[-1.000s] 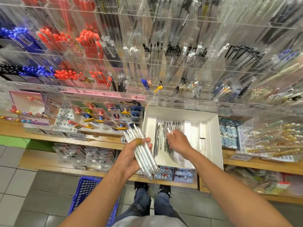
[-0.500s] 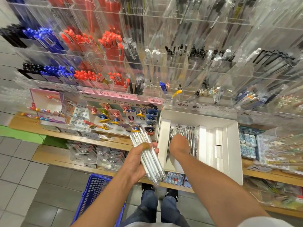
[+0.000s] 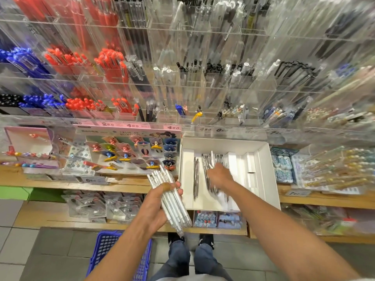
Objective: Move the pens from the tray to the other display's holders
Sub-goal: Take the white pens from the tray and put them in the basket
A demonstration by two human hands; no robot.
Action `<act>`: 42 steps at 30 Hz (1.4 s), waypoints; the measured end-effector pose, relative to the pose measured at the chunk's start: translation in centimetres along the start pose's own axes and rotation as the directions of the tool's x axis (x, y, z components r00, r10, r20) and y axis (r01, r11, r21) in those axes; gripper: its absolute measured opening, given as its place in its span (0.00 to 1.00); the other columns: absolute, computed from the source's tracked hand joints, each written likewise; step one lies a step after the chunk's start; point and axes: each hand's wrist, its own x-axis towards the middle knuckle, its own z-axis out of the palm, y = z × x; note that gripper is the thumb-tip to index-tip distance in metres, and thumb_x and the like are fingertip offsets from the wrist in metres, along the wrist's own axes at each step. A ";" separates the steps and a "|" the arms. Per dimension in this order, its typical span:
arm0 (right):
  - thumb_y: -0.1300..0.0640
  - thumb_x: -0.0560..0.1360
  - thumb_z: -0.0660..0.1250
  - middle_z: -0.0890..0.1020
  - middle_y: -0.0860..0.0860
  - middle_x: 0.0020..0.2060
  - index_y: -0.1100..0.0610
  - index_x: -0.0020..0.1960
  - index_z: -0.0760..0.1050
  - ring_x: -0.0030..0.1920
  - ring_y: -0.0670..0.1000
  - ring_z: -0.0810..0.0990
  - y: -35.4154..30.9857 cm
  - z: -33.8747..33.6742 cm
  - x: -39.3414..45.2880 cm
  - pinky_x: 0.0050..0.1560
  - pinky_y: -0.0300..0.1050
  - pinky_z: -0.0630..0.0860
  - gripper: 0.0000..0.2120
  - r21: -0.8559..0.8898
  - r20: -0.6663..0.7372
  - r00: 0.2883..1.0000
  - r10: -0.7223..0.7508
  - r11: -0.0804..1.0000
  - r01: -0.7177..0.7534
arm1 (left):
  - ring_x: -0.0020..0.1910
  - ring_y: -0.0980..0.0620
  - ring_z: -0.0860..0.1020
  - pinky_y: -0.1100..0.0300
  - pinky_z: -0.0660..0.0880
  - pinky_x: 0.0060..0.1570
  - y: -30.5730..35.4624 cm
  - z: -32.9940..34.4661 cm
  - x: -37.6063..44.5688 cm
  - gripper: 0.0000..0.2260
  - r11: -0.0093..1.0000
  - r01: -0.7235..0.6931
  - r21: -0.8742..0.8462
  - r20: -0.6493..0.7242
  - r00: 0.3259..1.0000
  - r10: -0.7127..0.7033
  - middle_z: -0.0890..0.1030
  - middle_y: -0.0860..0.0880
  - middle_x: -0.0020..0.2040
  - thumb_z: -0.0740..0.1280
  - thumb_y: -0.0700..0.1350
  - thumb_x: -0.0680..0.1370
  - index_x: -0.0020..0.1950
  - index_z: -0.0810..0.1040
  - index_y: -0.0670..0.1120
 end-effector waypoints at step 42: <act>0.67 0.80 0.56 0.77 0.53 0.34 0.51 0.55 0.64 0.27 0.50 0.71 -5.1 24.8 -25.9 0.28 0.41 0.70 0.12 0.184 0.917 0.290 -0.273 0.937 0.297 | 0.32 0.51 0.83 0.60 0.80 0.34 -23.5 -24.4 -22.9 0.03 0.611 -0.592 -0.526 -0.653 0.741 0.156 0.83 0.44 0.35 0.70 0.37 0.72 0.43 0.82 0.39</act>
